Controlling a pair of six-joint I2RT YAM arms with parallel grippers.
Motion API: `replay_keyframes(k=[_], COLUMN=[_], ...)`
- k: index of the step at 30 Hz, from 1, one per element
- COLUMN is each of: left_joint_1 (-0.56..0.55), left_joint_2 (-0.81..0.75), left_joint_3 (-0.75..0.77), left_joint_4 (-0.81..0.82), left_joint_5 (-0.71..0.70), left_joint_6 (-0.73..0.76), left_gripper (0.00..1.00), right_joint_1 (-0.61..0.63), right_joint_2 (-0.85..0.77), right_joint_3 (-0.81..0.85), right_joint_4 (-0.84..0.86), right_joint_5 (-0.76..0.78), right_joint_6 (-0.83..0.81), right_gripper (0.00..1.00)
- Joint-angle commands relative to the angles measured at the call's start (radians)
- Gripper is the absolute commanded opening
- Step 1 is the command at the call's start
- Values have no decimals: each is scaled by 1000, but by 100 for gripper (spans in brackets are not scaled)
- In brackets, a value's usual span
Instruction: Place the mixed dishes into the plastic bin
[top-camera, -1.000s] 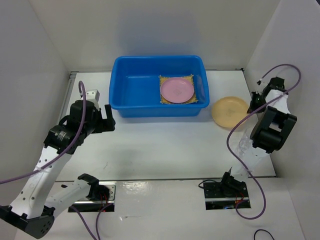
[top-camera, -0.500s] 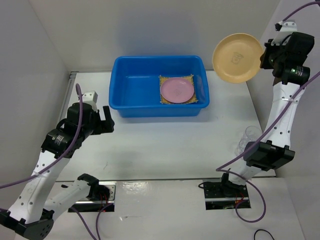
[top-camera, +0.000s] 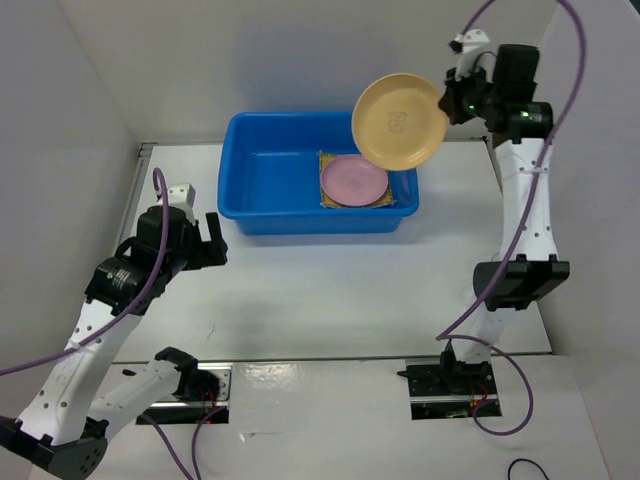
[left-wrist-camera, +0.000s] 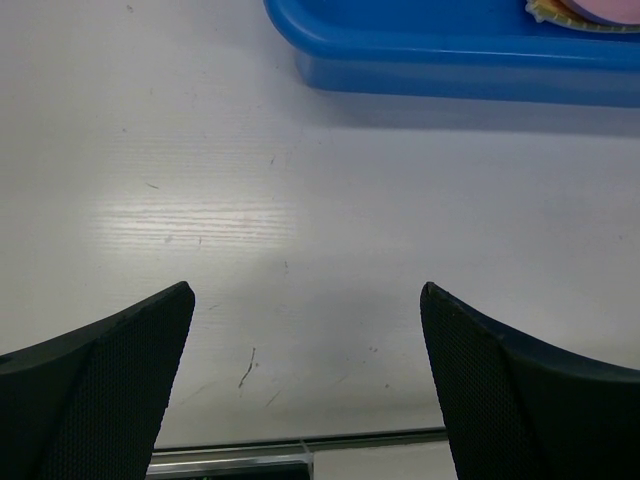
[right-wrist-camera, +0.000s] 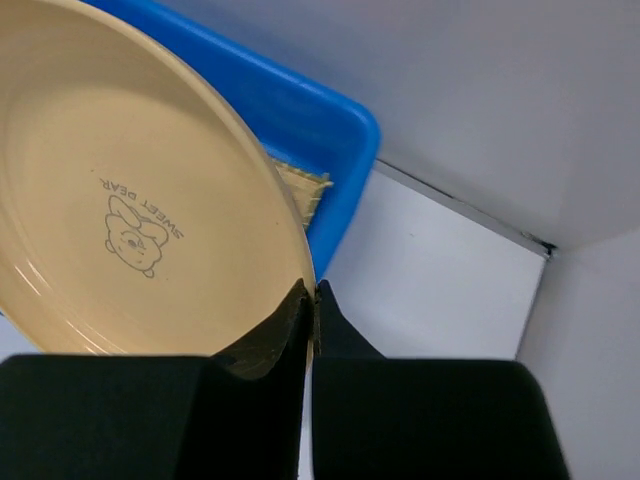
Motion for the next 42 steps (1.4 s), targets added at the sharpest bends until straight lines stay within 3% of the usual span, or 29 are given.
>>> replay_keyframes(k=[1, 6, 14, 26, 30, 33, 36, 37, 38, 41, 42], left_joint_1=[6, 6, 6, 6, 6, 6, 6, 6, 6, 6, 6], left_joint_2=[-1, 19, 62, 89, 99, 99, 89, 89, 89, 80, 70], left_joint_3=[1, 1, 1, 1, 10, 10, 10, 10, 10, 10, 10], left_joint_4=[32, 32, 32, 32, 32, 32, 32, 32, 32, 32, 32], left_joint_5=[-30, -48, -48, -48, -48, -48, -48, -48, -48, -48, -48], left_joint_6=[-11, -11, -11, -11, -11, -11, -11, -11, -11, -11, -11], left_gripper=[100, 100, 100, 100, 100, 100, 100, 100, 100, 100, 100], right_joint_1=[111, 188, 229, 258, 271, 271, 283, 283, 283, 283, 283], right_joint_2=[67, 173, 395, 673, 794, 916, 911, 911, 911, 871, 853], right_joint_3=[33, 2, 94, 421, 569, 857, 861, 861, 878, 878, 878], right_joint_4=[-21, -53, -108, -118, -191, -301, -343, -343, -363, -372, -372], right_joint_5=[80, 103, 132, 206, 258, 267, 281, 281, 281, 281, 281], right_joint_6=[-66, -129, -165, -174, -174, -174, -174, -174, -174, -154, -140], right_gripper=[0, 0, 0, 0, 5, 17, 32, 40, 65, 94, 98])
